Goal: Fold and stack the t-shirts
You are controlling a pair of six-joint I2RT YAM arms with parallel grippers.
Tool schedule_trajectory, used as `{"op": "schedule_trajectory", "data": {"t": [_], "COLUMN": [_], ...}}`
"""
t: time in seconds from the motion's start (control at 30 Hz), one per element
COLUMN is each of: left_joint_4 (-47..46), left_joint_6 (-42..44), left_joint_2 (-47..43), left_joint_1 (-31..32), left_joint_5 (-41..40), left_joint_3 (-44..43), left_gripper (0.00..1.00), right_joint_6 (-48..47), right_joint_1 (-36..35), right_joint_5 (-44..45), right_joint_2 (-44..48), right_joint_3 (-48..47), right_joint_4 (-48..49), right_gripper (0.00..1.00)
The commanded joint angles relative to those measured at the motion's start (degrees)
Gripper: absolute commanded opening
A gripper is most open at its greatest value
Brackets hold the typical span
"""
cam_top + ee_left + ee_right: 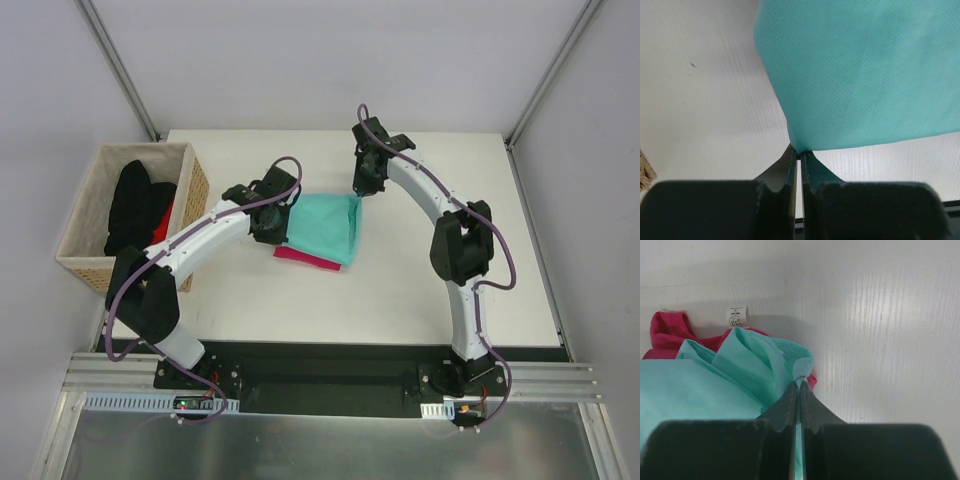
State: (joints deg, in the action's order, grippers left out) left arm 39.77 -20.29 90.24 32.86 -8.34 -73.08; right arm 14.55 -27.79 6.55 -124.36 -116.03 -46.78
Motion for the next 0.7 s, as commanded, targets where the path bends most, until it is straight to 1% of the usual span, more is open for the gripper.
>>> {"op": "schedule_trajectory", "data": {"t": [0.0, 0.37, 0.43, 0.5, 0.57, 0.63, 0.67], "left_joint_4": [0.9, 0.9, 0.8, 0.9, 1.0, 0.9, 1.0], "left_joint_6": [1.0, 1.6, 1.5, 1.3, 1.3, 1.4, 1.3], "left_joint_2": [1.3, 2.7, 2.8, 2.9, 3.0, 3.3, 3.1], "left_joint_1": [-0.7, -1.0, -1.1, -1.2, -1.3, -1.4, -1.4], "left_joint_5": [0.9, 1.1, 1.1, 0.8, 1.0, 1.0, 0.9], "left_joint_3": [0.3, 0.3, 0.6, 0.7, 0.8, 0.7, 0.8], "left_gripper": [0.0, 0.0, 0.0, 0.0, 0.0, 0.05, 0.07], "right_joint_6": [0.7, 0.7, 0.7, 0.7, 0.7, 0.5, 0.6], "right_joint_1": [0.0, 0.1, 0.1, 0.2, 0.1, 0.2, 0.1], "right_joint_5": [-0.8, -0.5, -0.2, -0.2, 0.0, 0.1, 0.2], "right_joint_2": [-0.3, -1.9, -2.3, -2.4, -2.3, -2.3, -2.3], "right_joint_3": [-0.6, -3.0, -3.3, -3.4, -3.3, -3.5, -3.6], "right_joint_4": [0.8, -0.9, -1.5, -1.6, -1.7, -1.7, -1.7], "right_gripper": [0.01, 0.01, 0.03, 0.16, 0.23, 0.29, 0.34]}}
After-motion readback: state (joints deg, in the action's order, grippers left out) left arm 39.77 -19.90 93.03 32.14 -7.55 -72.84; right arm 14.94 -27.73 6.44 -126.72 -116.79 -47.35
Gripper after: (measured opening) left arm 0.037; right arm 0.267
